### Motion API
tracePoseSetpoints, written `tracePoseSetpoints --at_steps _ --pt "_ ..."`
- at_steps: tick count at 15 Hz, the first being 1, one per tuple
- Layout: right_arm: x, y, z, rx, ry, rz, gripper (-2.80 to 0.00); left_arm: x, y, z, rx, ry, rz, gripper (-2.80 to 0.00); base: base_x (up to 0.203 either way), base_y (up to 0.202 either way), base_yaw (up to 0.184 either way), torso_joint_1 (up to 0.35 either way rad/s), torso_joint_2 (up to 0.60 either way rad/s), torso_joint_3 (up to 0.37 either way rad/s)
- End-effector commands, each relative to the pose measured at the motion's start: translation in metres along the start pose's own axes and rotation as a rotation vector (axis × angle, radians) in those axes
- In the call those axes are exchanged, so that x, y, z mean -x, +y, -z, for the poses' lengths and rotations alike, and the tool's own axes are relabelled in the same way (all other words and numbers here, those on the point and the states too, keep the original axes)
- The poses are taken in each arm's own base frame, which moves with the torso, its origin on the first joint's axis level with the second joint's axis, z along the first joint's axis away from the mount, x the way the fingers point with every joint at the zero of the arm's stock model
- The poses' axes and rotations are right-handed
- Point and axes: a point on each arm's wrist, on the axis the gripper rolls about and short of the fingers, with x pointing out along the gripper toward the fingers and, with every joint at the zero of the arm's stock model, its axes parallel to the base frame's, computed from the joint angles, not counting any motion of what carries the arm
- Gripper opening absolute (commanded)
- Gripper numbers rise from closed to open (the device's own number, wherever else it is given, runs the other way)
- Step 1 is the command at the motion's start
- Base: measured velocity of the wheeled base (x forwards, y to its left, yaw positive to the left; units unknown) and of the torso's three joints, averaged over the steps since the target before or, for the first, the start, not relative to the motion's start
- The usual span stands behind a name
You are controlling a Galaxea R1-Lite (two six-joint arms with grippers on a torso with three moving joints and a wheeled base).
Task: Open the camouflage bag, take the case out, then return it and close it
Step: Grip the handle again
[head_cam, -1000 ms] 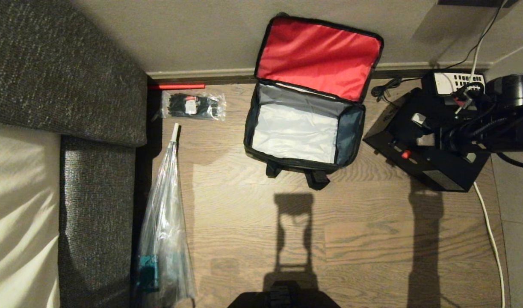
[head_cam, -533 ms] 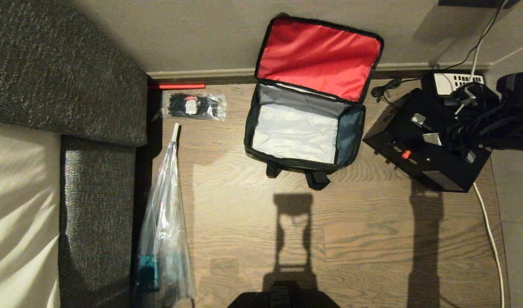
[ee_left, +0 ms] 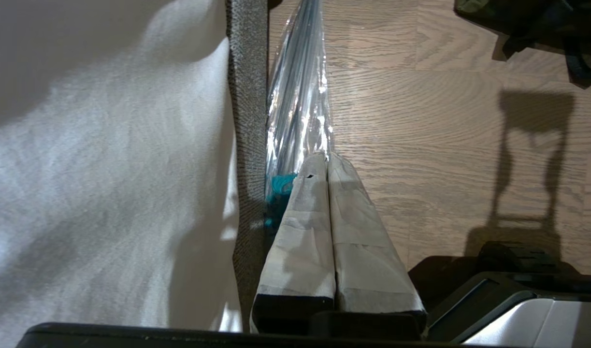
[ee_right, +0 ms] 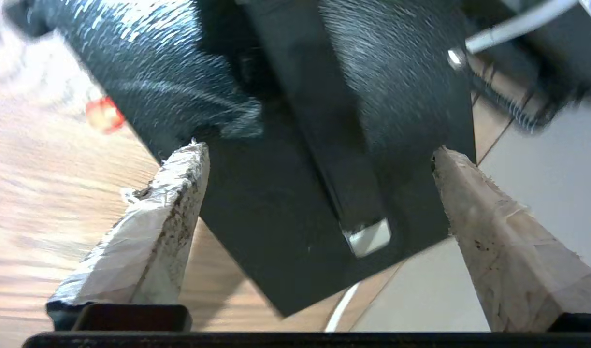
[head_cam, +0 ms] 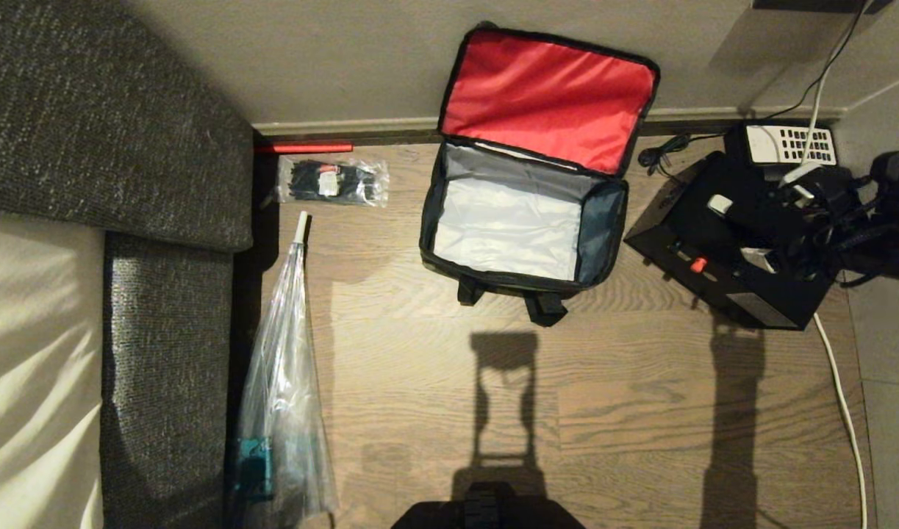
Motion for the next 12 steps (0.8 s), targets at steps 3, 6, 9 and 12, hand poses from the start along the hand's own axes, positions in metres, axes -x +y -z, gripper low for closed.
tracePoseSetpoints --at_steps 3,6,9,12 --pt "-0.003 0.001 0.006 0.046 -0.038 -0.029 0.00 0.000 0.000 0.000 0.000 0.000 0.000 -2.80 0.000 0.000 0.000 0.000 0.00 0.000" --pt "-0.005 -0.008 0.015 0.174 -0.047 0.032 0.00 0.000 0.000 0.000 0.000 0.000 0.000 -2.80 0.000 0.000 0.000 0.000 0.00 0.000" --pt "-0.006 -0.010 0.022 0.291 -0.062 0.092 0.00 0.000 0.000 0.000 0.000 0.000 0.000 -2.80 0.000 0.000 0.000 0.000 0.00 0.000" --pt "-0.012 -0.004 0.031 0.307 -0.031 0.140 0.00 0.000 0.000 0.000 0.000 0.000 0.000 -2.80 0.000 0.000 0.000 0.000 0.00 0.000"
